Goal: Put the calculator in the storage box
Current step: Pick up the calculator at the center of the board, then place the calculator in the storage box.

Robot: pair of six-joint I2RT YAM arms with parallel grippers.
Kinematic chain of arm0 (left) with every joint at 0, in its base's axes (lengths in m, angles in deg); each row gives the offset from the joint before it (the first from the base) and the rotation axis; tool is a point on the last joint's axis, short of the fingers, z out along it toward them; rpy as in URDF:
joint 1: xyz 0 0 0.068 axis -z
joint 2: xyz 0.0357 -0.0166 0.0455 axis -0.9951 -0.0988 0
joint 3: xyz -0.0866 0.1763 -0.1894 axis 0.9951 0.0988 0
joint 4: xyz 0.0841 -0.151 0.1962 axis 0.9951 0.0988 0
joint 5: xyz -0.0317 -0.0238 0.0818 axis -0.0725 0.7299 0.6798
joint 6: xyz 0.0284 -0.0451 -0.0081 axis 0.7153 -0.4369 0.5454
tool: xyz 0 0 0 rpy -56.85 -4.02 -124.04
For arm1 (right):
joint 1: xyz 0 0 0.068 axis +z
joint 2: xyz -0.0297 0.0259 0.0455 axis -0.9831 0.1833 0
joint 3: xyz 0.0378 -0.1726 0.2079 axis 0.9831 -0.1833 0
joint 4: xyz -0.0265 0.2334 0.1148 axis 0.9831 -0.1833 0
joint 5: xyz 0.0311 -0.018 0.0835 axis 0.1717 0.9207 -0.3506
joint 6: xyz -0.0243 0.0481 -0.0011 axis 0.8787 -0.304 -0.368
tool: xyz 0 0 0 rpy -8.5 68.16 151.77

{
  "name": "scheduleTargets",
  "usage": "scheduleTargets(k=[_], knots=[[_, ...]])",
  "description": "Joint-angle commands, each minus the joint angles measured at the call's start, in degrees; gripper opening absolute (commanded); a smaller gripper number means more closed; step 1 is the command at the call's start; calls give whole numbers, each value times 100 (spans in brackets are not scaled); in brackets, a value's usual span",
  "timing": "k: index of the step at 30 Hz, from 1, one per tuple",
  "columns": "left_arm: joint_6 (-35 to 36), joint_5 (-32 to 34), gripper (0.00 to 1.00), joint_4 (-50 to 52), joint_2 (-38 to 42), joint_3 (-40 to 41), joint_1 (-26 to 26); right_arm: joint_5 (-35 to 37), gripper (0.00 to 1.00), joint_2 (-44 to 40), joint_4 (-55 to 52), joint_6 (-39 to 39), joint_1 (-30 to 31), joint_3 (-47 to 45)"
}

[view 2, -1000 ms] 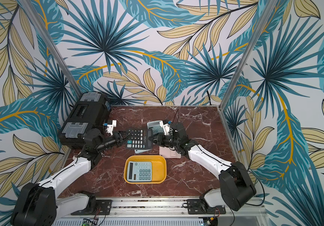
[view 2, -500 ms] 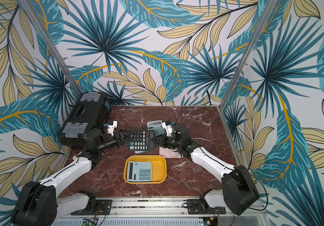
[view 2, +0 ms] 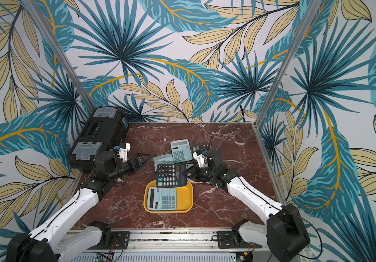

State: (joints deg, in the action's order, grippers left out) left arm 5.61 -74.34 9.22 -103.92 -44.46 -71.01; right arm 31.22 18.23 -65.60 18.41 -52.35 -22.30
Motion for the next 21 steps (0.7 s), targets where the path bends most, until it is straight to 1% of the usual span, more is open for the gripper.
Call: scheduleTargets(k=[1, 6, 10, 16, 21], knots=[[196, 123, 100, 184, 28, -111, 4, 205, 0, -206, -742, 204, -7, -161], [196, 123, 100, 104, 13, -48, -1, 539, 0, -296, -1248, 301, 47, -231], [196, 123, 100, 66, 15, -4, 4, 751, 0, -294, -1357, 317, 147, -300], [196, 123, 100, 49, 15, 35, 4, 1156, 0, -198, -1471, 344, 445, -231], [196, 123, 100, 25, 21, 55, 4, 1653, 0, -102, -1631, 322, 770, -92]])
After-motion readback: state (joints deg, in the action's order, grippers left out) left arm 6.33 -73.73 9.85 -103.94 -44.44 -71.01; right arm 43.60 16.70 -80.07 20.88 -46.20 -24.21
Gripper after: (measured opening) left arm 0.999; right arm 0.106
